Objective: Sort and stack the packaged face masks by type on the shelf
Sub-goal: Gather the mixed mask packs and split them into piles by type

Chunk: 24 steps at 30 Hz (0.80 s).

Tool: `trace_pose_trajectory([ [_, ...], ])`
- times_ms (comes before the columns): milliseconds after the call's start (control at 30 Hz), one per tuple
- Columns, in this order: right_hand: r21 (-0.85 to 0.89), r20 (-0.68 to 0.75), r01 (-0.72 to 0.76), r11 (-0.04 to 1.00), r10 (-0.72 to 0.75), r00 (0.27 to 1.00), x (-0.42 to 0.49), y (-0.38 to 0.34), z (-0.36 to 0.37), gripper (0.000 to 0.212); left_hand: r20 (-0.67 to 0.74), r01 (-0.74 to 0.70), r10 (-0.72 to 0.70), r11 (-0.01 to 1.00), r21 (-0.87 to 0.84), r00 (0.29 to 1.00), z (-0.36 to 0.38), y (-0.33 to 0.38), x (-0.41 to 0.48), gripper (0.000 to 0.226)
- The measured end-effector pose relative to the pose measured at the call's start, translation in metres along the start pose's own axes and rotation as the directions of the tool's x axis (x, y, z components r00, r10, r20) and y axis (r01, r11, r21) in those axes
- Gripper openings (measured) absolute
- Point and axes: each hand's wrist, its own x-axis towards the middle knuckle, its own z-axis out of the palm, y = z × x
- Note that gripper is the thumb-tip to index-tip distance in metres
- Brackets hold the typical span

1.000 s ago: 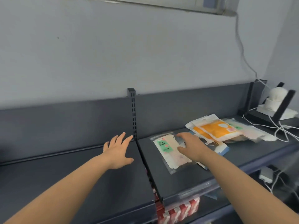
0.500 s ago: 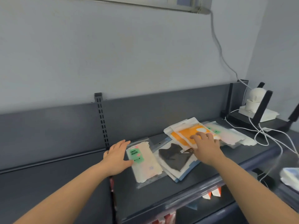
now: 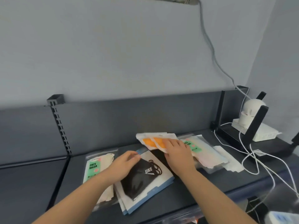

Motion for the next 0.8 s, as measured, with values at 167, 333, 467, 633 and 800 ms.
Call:
trace_pose_trajectory([
  [167,0.212,-0.103,0.288,0.934,-0.272,0.957,-0.007,-0.023,-0.005,0.045,0.066,0.200,-0.197,0.806,-0.557,0.978,0.003,0.024,0.014,0.059],
  [333,0.515,0.447,0.098,0.852,-0.365,0.817,-0.016,-0.029,-0.036,0.081,0.095,0.248,-0.274,0.607,-0.755,0.957,-0.010,0.023,0.016,0.039],
  [467,0.635,0.356,-0.276,0.721,0.043,0.933,0.002,0.030,-0.037,0.049,0.095,0.281,-0.317,0.617,-0.735,0.944,-0.025,0.006,0.013,0.037],
  [633,-0.049,0.485,-0.721,0.691,0.648,0.588,0.005,0.109,-0.029,0.076,0.078,0.237,-0.264,0.649,-0.723,0.961,-0.048,-0.008,0.003,0.040],
  [800,0.020,0.543,-0.779,0.627,0.648,0.535,0.010,0.125,-0.022,0.100,0.013,0.175,-0.246,0.650,-0.739,0.969,-0.073,-0.037,-0.013,0.053],
])
